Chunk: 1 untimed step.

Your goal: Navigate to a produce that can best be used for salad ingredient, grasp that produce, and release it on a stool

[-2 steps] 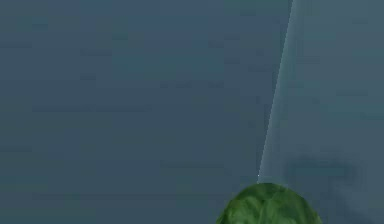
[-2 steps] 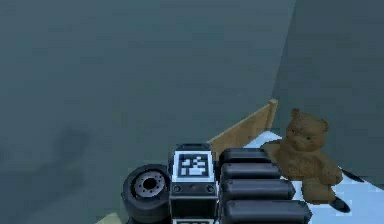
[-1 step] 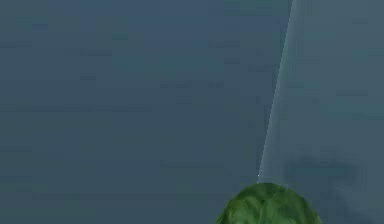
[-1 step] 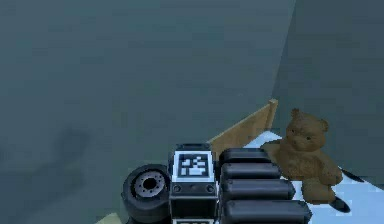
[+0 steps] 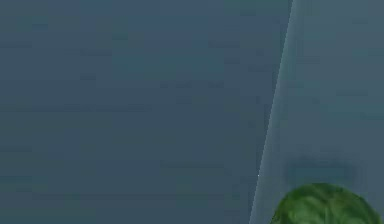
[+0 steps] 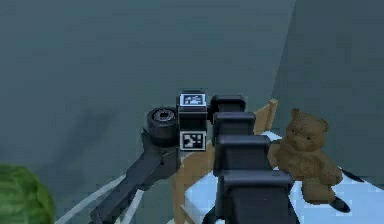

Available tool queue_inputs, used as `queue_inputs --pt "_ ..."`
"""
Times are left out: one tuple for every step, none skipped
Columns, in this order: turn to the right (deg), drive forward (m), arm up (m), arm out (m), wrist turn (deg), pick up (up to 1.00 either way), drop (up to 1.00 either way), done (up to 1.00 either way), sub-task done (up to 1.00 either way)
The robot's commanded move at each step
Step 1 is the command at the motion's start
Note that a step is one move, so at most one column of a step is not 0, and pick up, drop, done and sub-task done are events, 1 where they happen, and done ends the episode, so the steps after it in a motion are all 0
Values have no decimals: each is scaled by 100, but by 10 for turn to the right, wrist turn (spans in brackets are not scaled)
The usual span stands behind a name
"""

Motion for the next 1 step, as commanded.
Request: queue_inputs --pt "0 0 0 0 390 0 0 0 0"
